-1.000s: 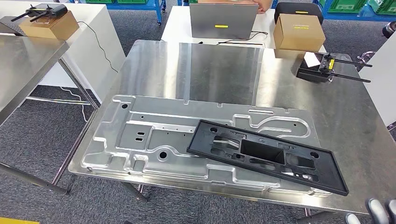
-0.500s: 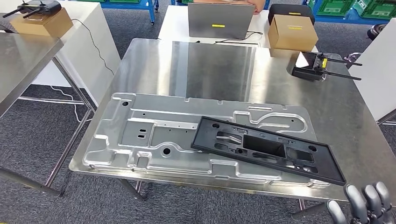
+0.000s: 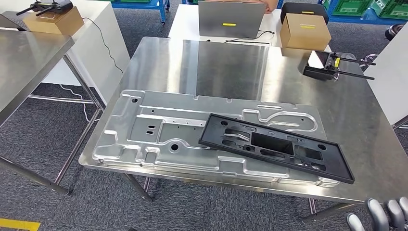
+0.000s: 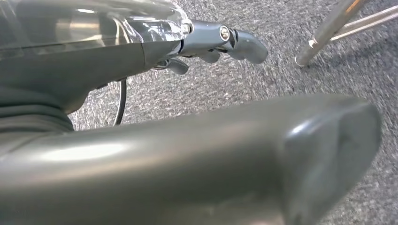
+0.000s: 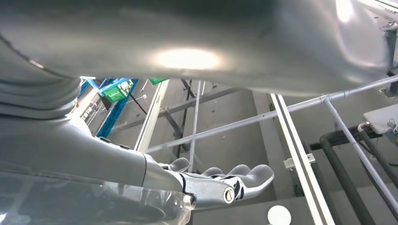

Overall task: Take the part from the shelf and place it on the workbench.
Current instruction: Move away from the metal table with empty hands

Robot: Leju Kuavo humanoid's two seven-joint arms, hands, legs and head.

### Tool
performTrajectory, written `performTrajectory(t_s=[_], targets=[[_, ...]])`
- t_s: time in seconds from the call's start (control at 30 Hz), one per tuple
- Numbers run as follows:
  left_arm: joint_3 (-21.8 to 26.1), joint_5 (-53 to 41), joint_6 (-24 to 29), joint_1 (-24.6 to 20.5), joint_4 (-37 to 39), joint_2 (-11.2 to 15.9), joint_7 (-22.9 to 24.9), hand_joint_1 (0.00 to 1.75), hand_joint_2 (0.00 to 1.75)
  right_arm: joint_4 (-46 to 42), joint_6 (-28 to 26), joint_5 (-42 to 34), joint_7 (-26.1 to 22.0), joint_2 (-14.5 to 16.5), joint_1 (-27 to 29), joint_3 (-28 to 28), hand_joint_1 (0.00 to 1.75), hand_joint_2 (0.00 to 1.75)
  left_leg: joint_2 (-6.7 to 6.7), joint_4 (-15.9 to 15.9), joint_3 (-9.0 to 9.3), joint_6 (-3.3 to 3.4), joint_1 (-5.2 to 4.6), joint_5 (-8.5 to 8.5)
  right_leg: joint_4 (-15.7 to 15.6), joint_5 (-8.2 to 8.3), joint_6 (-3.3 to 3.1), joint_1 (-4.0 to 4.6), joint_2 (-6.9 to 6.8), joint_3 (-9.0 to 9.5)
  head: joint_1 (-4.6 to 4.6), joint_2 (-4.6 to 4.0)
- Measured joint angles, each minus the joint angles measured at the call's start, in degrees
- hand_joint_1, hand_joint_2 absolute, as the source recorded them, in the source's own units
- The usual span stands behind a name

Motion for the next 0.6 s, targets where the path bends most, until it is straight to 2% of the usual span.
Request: performTrajectory(t_s=[0.03,0.1,0.13,0.17,0.2,0.23,0.27,0.33,0.37,0.43,0.5,0.53,0.6], targets=[[0.01,0.0,0.0,0.0,0.0,0.0,0.0,0.0,0.0,0.0,0.0,0.0,0.0,0.02,0.0,0.0,0.0,0.0,-0.05,1.01,-0.42,-0.2,0.02,-1.09,-0.19,0.41,-0.42,-0.21,-0.1,-0.33,-0.15,0.0],[0.01,0.0,0.0,0.01,0.0,0.0,0.01,0.0,0.0,0.0,0.0,0.0,0.0,0.09,0.02,0.0,0.0,0.0,-0.15,6.43,-2.3,-0.42,0.11,-5.41,-0.35,1.17,-0.99,-0.47,-0.33,-1.19,-0.68,0.0],[0.01,0.0,0.0,0.02,0.0,0.0,0.02,0.0,0.0,0.0,0.0,0.0,0.0,0.12,0.06,0.0,0.0,0.0,-0.16,10.18,-3.41,-0.53,0.18,-7.71,-0.33,1.47,-1.09,-0.48,-0.39,-1.62,-1.02,0.0],[0.01,0.0,0.0,0.03,0.0,0.0,0.02,0.0,0.0,0.02,0.0,0.0,0.0,0.16,0.09,0.0,0.0,0.0,-0.16,13.3,-4.11,-0.66,0.27,-9.22,-0.3,1.77,-1.05,-0.49,-0.45,-2.02,-1.25,0.0],[0.02,0.0,0.0,0.03,0.0,0.0,0.02,0.0,0.0,0.04,0.0,0.0,0.0,0.2,0.1,0.0,0.0,0.0,-0.16,14.79,-4.0,-0.82,0.42,-9.65,-0.24,2.04,-0.92,-0.53,-0.47,-2.39,-1.42,0.0],[0.02,0.0,0.0,0.03,0.0,0.01,0.02,0.0,0.0,0.07,0.0,0.0,0.0,0.22,0.12,0.0,0.0,0.0,-0.15,14.01,-2.81,-1.01,0.64,-8.93,-0.11,2.26,-0.74,-0.63,-0.48,-2.71,-1.58,0.0],[0.03,0.0,0.0,0.03,0.0,0.01,0.02,0.0,0.0,0.09,0.0,0.0,0.0,0.24,0.13,0.0,0.0,0.0,-0.14,11.1,-0.66,-1.22,0.9,-7.43,0.1,2.4,-0.53,-0.79,-0.48,-2.98,-1.73,0.0],[0.03,0.0,0.0,-0.01,0.0,-0.01,0.02,0.0,0.0,0.11,0.0,-0.01,-0.01,0.26,0.14,-0.01,0.0,0.0,-0.23,3.1,4.23,-1.72,1.32,-4.82,0.87,2.46,0.11,-1.02,-0.47,-3.6,-2.24,0.0],[0.03,0.0,0.0,-0.01,0.01,-0.04,0.02,0.0,0.0,0.11,0.0,-0.04,-0.02,0.26,0.14,-0.01,0.0,0.0,-0.35,0.55,5.56,-1.79,1.36,-4.26,1.26,2.52,0.48,-1.0,-0.47,-3.89,-2.48,0.0],[0.03,0.0,0.0,0.01,0.01,-0.1,0.02,0.0,0.0,0.11,0.0,-0.2,-0.04,0.26,0.16,-0.02,0.0,0.0,-0.61,-0.59,5.78,-1.47,1.13,-4.25,1.63,2.9,1.27,-0.87,-0.41,-4.31,-2.53,0.0],[0.05,-0.01,0.0,0.01,0.01,-0.11,0.04,0.0,0.0,0.12,0.0,-0.39,-0.04,0.26,0.19,-0.03,0.0,0.0,-0.57,-0.47,5.06,-0.57,1.04,-3.84,1.73,2.95,1.93,-0.9,-0.37,-4.6,-1.9,0.0],[0.07,-0.04,0.0,-0.02,0.01,-0.11,0.06,0.0,0.0,0.13,0.0,-0.49,-0.04,0.27,0.19,-0.03,0.0,0.0,-0.5,-0.48,4.66,0.0,0.98,-3.49,2.47,2.07,2.14,-0.95,-0.36,-5.03,-1.57,0.0],[0.08,-0.15,0.01,-0.06,0.0,-0.11,0.14,0.0,0.0,0.16,0.0,-0.73,-0.03,0.27,0.2,-0.03,0.0,0.0,-0.25,-0.52,3.57,1.11,0.85,-2.71,7.43,-2.02,2.26,-0.97,-0.35,-7.13,-0.89,0.0]])
